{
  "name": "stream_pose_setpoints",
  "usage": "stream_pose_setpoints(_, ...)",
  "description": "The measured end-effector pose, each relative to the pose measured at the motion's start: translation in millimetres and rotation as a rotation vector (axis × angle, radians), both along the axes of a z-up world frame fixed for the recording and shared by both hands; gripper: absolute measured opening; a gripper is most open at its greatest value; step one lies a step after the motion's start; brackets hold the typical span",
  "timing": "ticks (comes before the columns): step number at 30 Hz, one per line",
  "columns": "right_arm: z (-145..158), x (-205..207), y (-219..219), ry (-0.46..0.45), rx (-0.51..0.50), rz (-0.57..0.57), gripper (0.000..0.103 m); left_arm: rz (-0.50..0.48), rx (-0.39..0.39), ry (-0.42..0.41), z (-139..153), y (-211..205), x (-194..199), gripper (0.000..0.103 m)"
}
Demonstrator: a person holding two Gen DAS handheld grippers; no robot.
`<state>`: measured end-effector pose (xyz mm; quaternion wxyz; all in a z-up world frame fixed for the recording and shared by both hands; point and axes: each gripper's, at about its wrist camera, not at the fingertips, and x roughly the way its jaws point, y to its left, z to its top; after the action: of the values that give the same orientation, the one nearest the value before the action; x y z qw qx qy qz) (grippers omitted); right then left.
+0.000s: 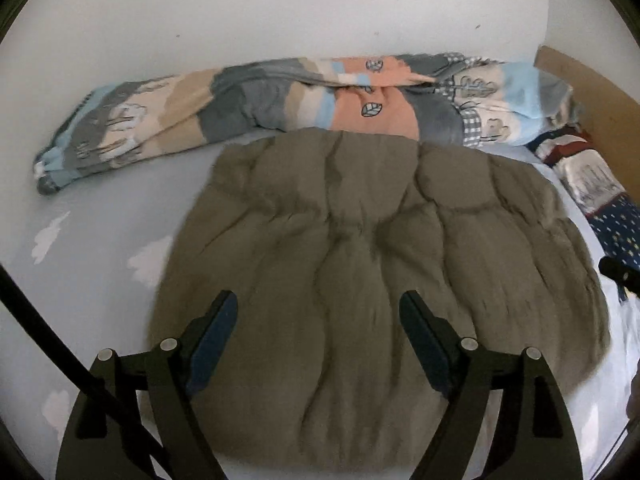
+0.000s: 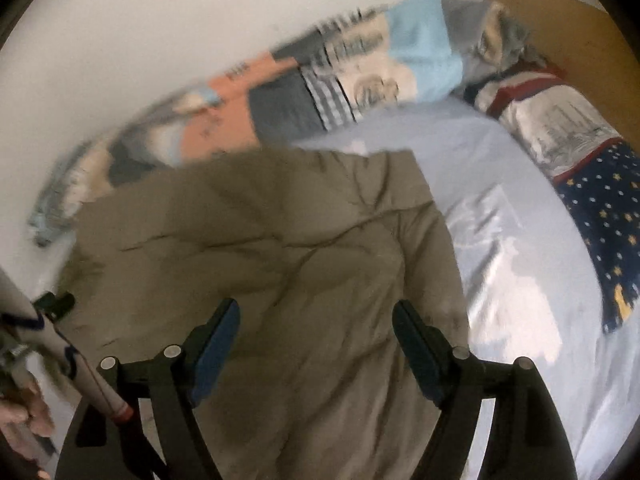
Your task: Fold large clothes
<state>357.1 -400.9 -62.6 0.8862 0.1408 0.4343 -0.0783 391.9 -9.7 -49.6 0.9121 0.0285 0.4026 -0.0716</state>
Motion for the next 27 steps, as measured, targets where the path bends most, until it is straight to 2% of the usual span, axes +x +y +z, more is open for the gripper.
stream_pose_setpoints(2, 15, -30, 19, -0.03, 0.035, 0.0, 0.083, 0.007, -0.01, 0.0, 3, 9, -28, 0.083)
stream_pose_setpoints(5, 21, -61, 46, -0.044, 0.063, 0.006, 0.083, 0.029, 0.009, -0.028, 4, 23, -72, 0.083)
stream_pose_setpoints(9, 23, -88, 79, -0.071, 0.074, -0.014, 0.083, 0.065, 0.029, -0.052, -4, 39, -95, 0.083)
stream_pose_setpoints(10, 24, -91, 85, -0.083, 0.069, -0.015, 0.082, 0.08, 0.028, -0.048, -8, 43, -94, 0.083)
stream_pose_setpoints(12, 24, -91, 96, -0.108, 0.026, -0.017, 0.071, 0.108, 0.009, -0.043, -15, 51, -85, 0.083)
stream_pose_setpoints(15, 16, -78, 105, -0.114, -0.056, 0.01, 0.063, 0.148, 0.018, -0.064, -26, 55, -71, 0.083)
stream_pose_setpoints(18, -6, -59, 100, -0.082, -0.037, 0.016, 0.057, 0.171, 0.035, -0.02, -41, 55, -46, 0.083)
stream_pose_setpoints(22, -34, -32, 102, -0.012, -0.053, 0.025, 0.057, 0.194, 0.034, 0.068, -65, 58, -29, 0.083)
stream_pose_setpoints(27, -65, -14, 116, 0.076, -0.141, 0.058, 0.06, 0.183, 0.06, 0.112, -73, 56, -21, 0.084)
